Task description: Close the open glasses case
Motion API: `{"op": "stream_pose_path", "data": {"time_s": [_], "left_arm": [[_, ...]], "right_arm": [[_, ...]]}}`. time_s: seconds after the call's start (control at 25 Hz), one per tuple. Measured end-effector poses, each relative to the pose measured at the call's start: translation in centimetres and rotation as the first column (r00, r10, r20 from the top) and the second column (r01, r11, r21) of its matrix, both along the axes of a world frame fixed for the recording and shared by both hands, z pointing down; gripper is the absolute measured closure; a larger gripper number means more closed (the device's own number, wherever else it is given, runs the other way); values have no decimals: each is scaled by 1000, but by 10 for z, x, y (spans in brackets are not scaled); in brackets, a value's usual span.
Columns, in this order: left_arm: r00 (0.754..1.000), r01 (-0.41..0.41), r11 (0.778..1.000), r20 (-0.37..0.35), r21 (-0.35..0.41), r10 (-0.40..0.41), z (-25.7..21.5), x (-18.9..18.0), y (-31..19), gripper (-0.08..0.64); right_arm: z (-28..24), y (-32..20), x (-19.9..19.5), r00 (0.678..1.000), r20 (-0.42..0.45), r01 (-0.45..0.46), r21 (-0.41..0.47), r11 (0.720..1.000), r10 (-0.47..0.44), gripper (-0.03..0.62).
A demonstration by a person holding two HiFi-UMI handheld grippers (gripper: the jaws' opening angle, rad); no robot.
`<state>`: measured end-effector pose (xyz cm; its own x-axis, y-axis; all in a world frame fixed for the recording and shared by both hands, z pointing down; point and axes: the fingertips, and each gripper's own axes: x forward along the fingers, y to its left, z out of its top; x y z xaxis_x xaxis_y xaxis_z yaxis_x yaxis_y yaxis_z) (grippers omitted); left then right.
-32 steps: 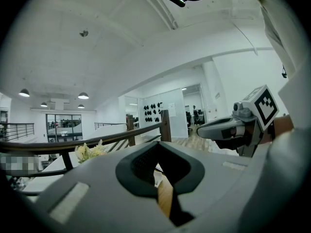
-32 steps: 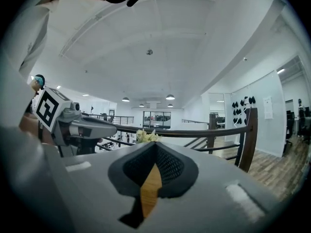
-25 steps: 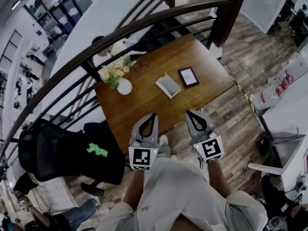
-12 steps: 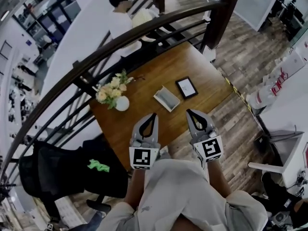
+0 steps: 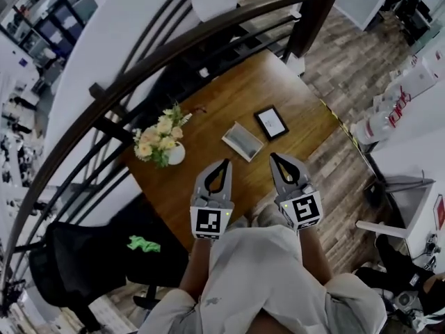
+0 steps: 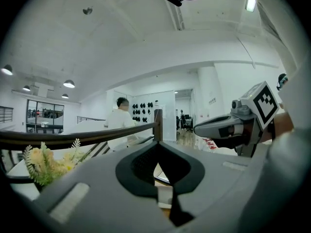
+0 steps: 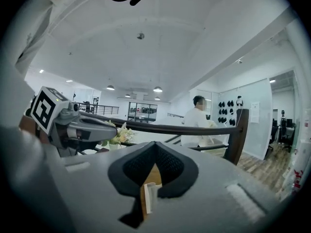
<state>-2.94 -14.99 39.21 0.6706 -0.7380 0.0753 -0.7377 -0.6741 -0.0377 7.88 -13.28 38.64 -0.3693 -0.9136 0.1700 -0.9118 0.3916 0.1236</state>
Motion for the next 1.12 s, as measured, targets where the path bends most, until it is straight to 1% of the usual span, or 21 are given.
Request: {"op": "stream_pose_path", "data": {"time_s": [0.12, 0.28, 0.44, 0.6, 0.84, 1.12], "left_arm": [[1000, -23, 999, -11, -29, 23, 11, 3, -9, 541], [998, -55, 997, -7, -50, 54, 25, 9, -21, 541], [998, -62, 996, -18, -70, 61, 40, 14, -35, 541], [998, -54, 994, -18, -98, 53, 59, 19, -46, 541], [999, -43, 987, 20, -154, 47, 93, 37, -67, 541], [998, 14, 966, 65, -257, 3, 138, 50, -82, 541]], "right_arm": [[11, -8, 1, 1000, -5, -17, -27, 999, 16, 591], [23, -20, 4, 999, -20, -35, -62, 997, 34, 590], [31, -31, 6, 999, -27, -38, -74, 997, 36, 591], [47, -43, 10, 999, -25, -32, -99, 995, 30, 590], [78, -67, 22, 1000, -15, -2, -168, 986, 0, 590], [119, -89, 29, 998, 0, 67, -284, 957, -70, 591]]}}
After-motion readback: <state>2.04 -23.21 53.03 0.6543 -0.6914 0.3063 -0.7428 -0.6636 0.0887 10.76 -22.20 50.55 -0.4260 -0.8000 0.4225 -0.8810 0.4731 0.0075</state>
